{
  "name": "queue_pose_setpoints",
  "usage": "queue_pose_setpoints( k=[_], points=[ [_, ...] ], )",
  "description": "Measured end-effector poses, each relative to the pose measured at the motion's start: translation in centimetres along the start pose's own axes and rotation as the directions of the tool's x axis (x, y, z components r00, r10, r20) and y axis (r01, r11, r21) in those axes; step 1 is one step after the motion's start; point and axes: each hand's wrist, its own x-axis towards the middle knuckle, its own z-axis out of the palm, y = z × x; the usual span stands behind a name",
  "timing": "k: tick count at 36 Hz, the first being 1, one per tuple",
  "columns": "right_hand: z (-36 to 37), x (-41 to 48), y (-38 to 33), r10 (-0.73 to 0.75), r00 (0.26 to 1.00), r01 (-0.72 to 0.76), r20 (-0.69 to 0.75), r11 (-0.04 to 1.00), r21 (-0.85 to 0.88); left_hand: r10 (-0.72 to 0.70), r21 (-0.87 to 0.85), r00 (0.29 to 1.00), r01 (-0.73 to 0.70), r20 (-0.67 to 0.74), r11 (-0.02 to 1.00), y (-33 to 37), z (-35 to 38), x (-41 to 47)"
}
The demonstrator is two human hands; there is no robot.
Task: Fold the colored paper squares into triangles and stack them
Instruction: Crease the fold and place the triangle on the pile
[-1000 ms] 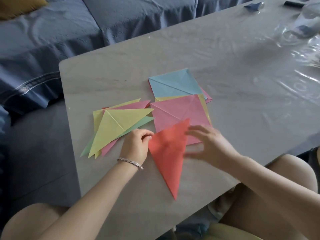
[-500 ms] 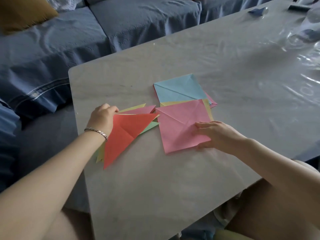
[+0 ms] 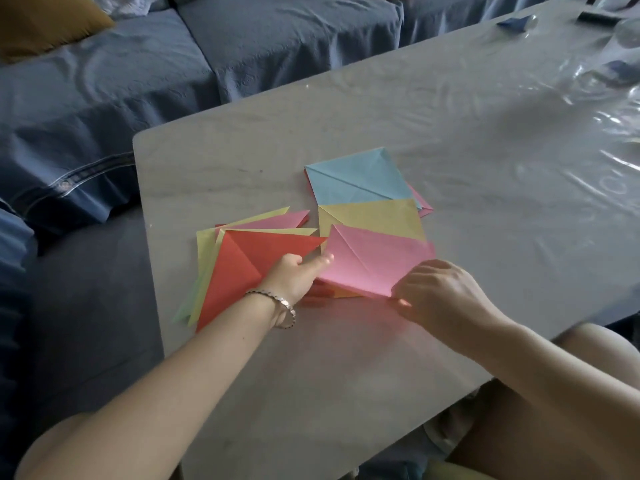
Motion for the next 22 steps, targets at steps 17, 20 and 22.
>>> queue_pose_setpoints(
  k=[17,20,22],
  points=[
    [1.0,-5.2,1.7,-0.037,0.996,0.008,0.084,0.945,0.328,0.269,0.172,0.96,-0.253,-0.078,0.952,-0.9,-0.5,-0.7],
    [0.8,-4.4,1.3,-0.08,0.996,0.085,-0.029,0.936,0.341,0.237,0.236,0.967,-0.209,-0.097,0.949,-0.9,-0.4,-0.4],
    [0.4,-3.6,0.9,-0.118,0.988,0.146,-0.102,0.929,0.34,0.222,0.243,0.97,-0.192,-0.101,0.951,-0.7,-0.3,-0.3]
  ],
)
